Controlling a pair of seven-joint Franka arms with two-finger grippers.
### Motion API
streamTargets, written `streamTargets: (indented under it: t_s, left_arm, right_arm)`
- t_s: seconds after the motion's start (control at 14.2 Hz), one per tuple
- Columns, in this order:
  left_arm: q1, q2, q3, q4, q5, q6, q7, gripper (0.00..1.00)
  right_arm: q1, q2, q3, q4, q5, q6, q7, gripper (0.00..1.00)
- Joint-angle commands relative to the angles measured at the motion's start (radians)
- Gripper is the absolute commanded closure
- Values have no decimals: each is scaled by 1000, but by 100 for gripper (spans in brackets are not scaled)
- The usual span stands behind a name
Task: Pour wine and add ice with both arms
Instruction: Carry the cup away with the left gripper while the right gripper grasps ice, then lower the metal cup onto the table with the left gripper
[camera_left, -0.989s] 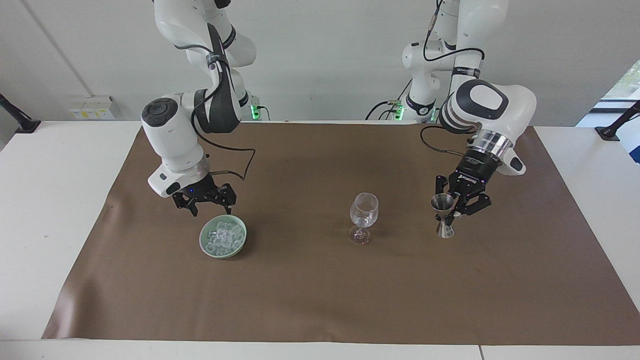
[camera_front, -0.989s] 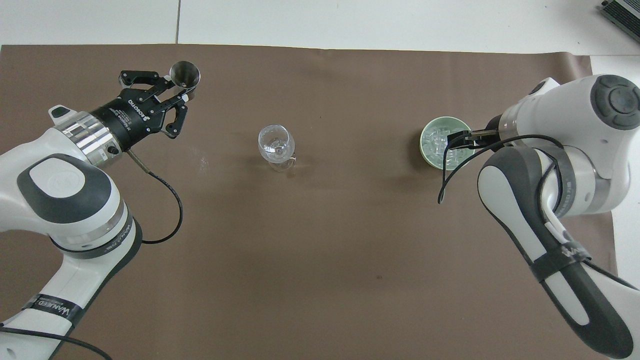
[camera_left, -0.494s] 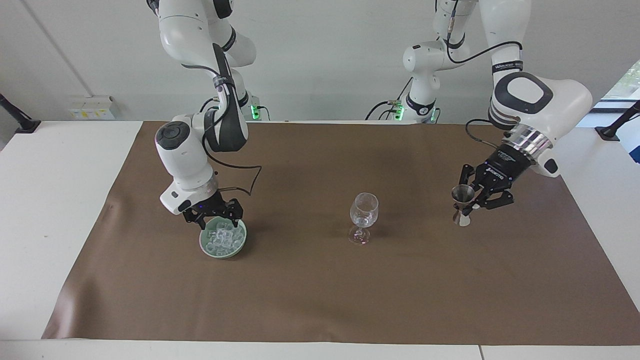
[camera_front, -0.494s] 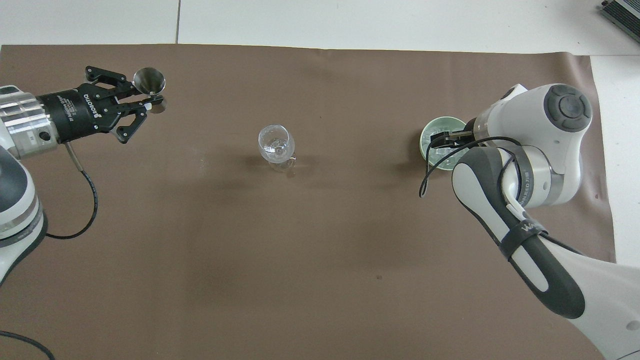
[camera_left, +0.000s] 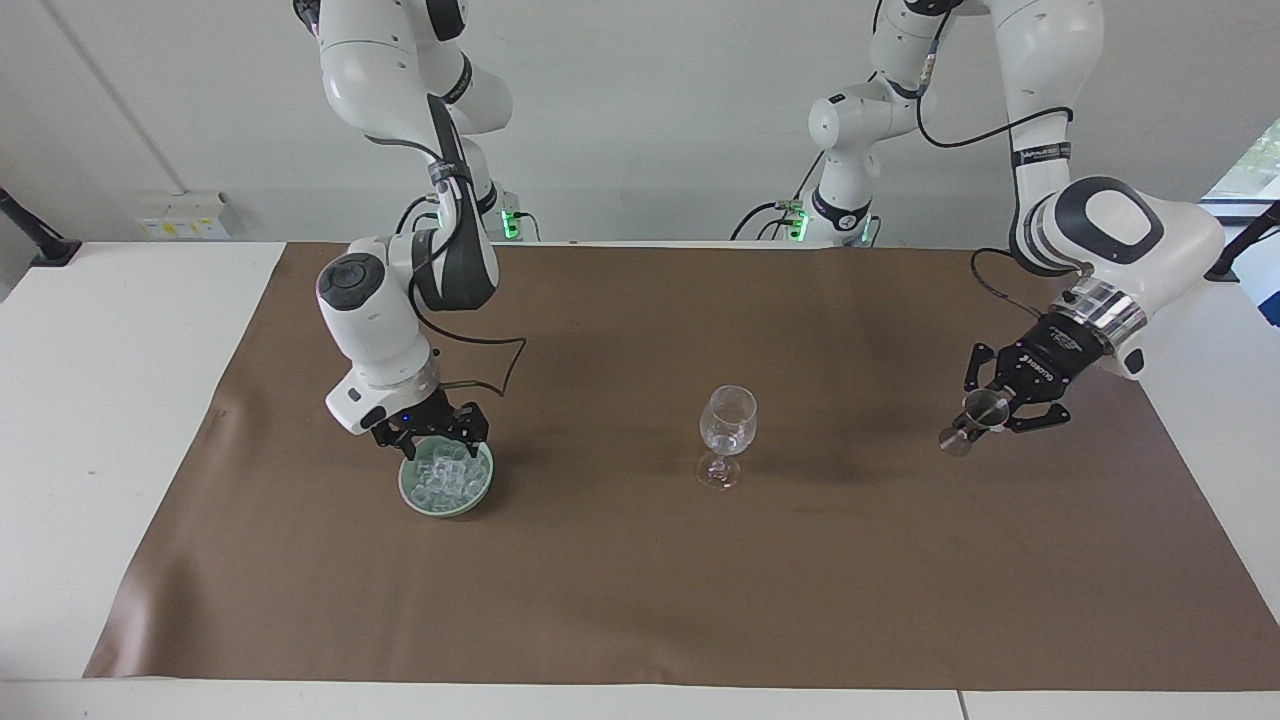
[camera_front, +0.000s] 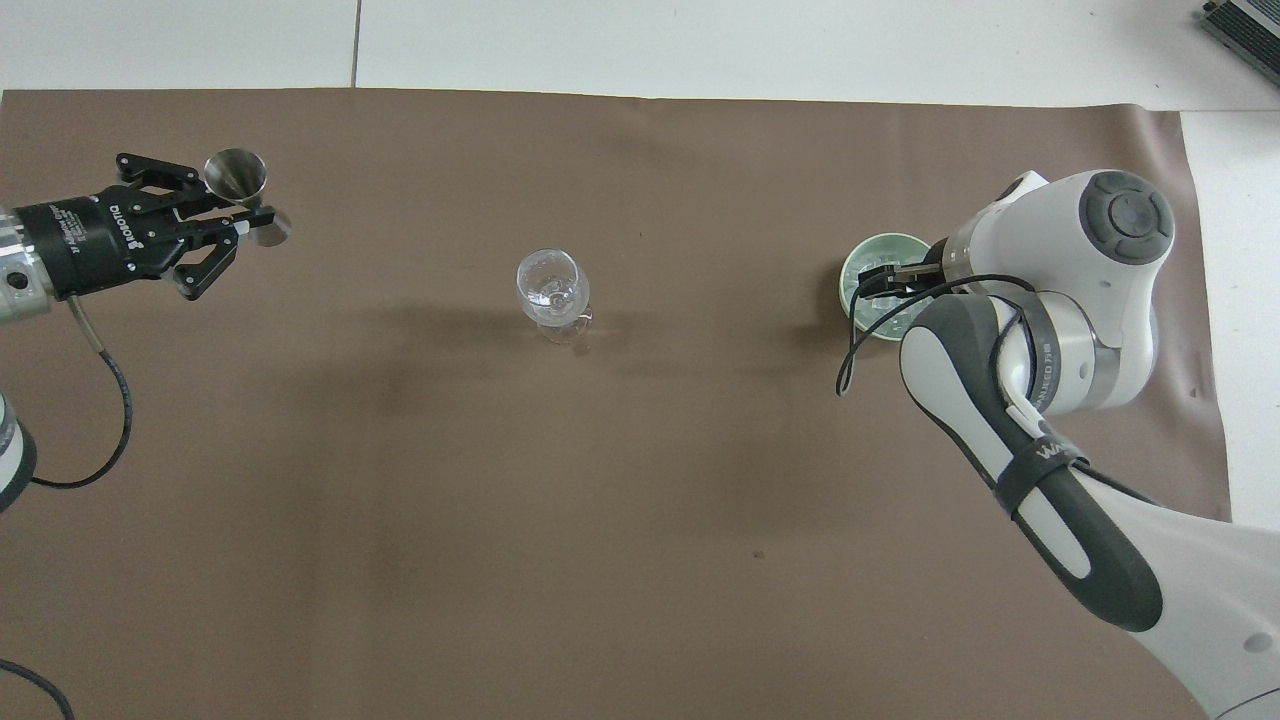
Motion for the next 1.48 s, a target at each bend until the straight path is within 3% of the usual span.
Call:
streamTargets:
  t_s: [0.0, 0.49, 0.78, 0.92, 1.41]
  left_arm:
    - [20, 17, -10, -11, -20, -3, -9, 100]
    - [60, 22, -10, -85, -95, 40, 8, 100]
    - [78, 43, -10, -117, -144, 40, 93, 100]
    - [106, 72, -11, -139, -187, 23, 211, 100]
    - [114, 97, -11, -205, -293, 16, 291, 100]
  right_arm:
    - [1, 9, -2, -15, 7, 28, 22, 13]
    - [-6, 20, -1, -15, 7, 54, 29, 41]
    - [-8, 21, -1, -15, 7, 55, 30, 41]
    - [-8, 20, -1, -15, 7, 55, 32, 47]
    - [-11, 24, -1, -14, 7, 83, 39, 48]
